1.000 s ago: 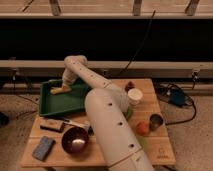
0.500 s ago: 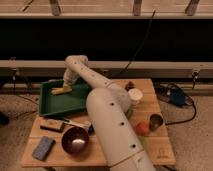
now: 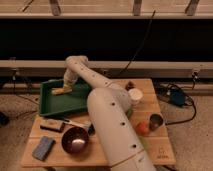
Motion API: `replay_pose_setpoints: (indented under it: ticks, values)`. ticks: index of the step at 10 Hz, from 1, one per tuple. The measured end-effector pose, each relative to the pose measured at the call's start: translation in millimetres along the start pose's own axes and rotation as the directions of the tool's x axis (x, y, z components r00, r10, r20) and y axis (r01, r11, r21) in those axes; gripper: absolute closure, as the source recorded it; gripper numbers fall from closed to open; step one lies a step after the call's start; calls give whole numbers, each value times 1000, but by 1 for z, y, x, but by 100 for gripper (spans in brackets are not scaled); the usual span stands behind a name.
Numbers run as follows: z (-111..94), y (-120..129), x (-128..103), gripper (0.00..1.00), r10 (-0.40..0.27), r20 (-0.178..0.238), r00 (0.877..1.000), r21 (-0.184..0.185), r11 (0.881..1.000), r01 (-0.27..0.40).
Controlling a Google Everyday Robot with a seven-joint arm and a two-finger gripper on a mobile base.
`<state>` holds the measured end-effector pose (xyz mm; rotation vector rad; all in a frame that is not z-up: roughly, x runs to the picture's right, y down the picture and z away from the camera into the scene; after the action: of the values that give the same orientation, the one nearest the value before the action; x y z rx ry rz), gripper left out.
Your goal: Place banana in purple bowl
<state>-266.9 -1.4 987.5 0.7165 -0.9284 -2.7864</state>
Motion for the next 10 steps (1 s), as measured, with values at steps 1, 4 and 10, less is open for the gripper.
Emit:
replay_pose_setpoints:
  ticks: [1, 4, 10]
  values:
    - [0, -1, 0, 20, -1, 0, 1000, 1, 1000, 1]
    - [-1, -1, -1, 20, 1, -1, 1000, 2, 1000, -1]
    - [8, 5, -2, 20, 5, 4, 1000, 13, 1000, -5]
